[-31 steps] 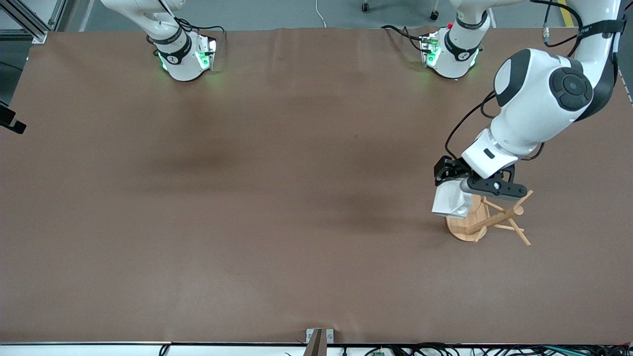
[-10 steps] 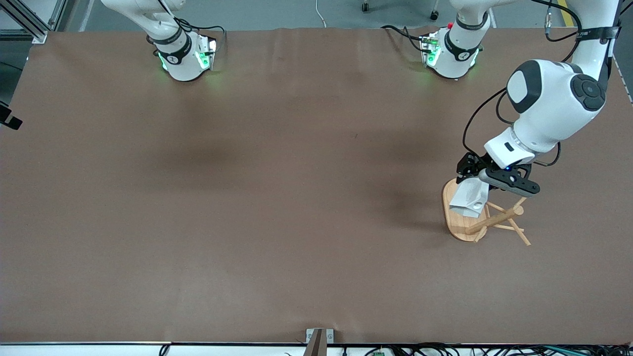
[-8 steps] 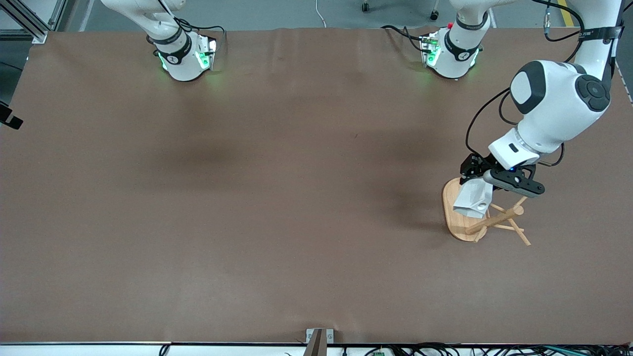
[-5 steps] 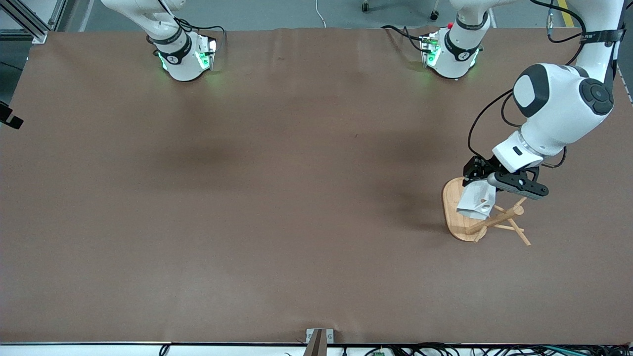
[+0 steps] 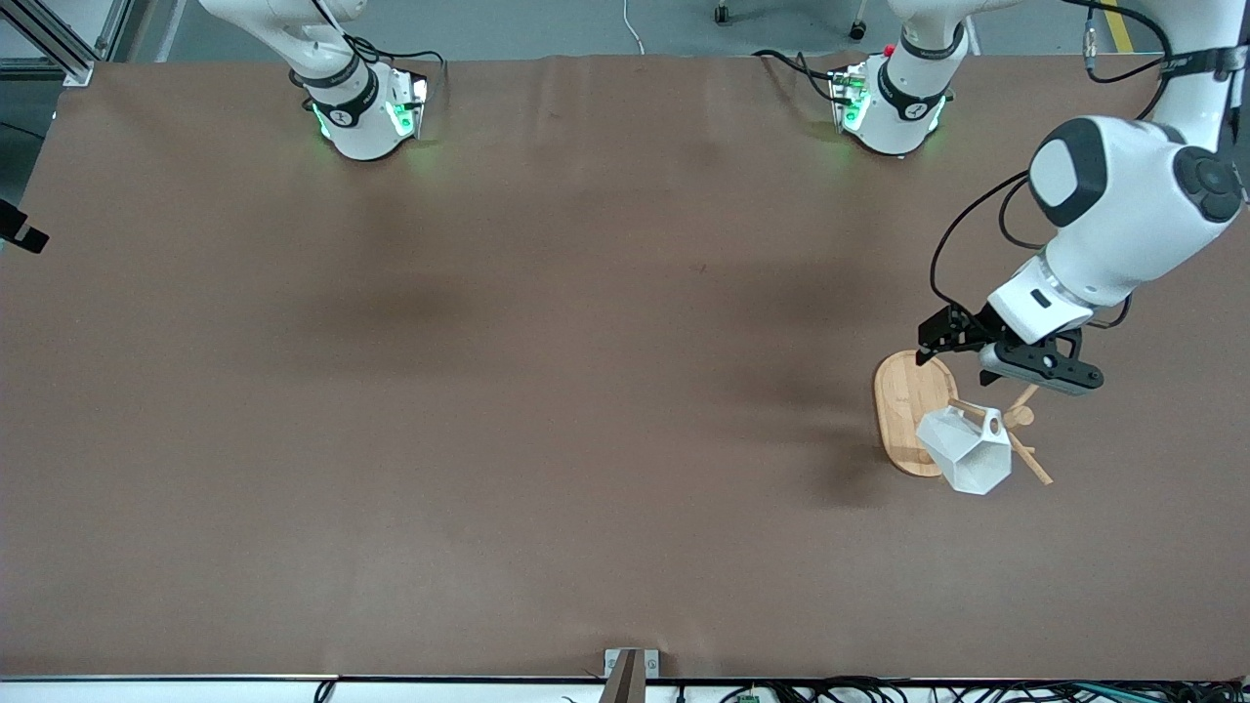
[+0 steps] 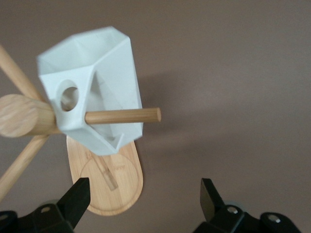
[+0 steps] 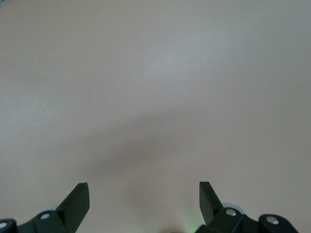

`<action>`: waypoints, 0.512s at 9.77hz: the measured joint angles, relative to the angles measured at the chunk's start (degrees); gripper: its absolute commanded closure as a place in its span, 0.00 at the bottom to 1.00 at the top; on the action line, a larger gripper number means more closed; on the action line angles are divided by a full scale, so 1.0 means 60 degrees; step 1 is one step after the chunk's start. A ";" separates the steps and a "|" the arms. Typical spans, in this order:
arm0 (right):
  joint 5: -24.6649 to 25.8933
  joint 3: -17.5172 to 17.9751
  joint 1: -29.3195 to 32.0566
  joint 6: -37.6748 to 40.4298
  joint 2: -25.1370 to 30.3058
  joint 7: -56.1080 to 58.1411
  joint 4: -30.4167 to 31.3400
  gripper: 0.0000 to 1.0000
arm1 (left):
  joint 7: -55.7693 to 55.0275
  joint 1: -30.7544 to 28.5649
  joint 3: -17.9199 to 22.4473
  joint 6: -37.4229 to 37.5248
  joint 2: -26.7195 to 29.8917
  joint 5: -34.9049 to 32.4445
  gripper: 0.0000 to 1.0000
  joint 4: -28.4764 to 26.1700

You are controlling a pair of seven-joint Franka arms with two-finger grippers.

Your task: Hang cup on rack

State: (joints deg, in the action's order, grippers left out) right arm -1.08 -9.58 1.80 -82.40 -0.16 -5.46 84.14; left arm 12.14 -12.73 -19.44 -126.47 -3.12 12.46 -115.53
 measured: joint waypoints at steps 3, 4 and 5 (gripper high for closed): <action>0.0000 0.0178 -0.0002 0.0002 0.0000 -0.0001 -0.0020 0.00 | -0.1784 0.0000 0.0208 0.3555 0.0590 -0.0391 0.00 0.2013; 0.0000 0.0178 -0.0001 0.0004 0.0000 -0.0001 -0.0022 0.00 | -0.2203 0.0014 0.0211 0.4332 0.0704 -0.0834 0.00 0.2681; 0.0001 0.0192 0.0000 0.0004 0.0000 0.0000 -0.0022 0.00 | -0.2331 0.0070 0.0210 0.4890 0.0743 -0.1413 0.00 0.3336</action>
State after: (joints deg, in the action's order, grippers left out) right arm -1.07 -8.43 1.80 -82.38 -0.16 -5.47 84.01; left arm -1.85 -12.30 -18.18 -97.13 1.33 3.98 -95.52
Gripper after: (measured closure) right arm 0.000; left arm 0.000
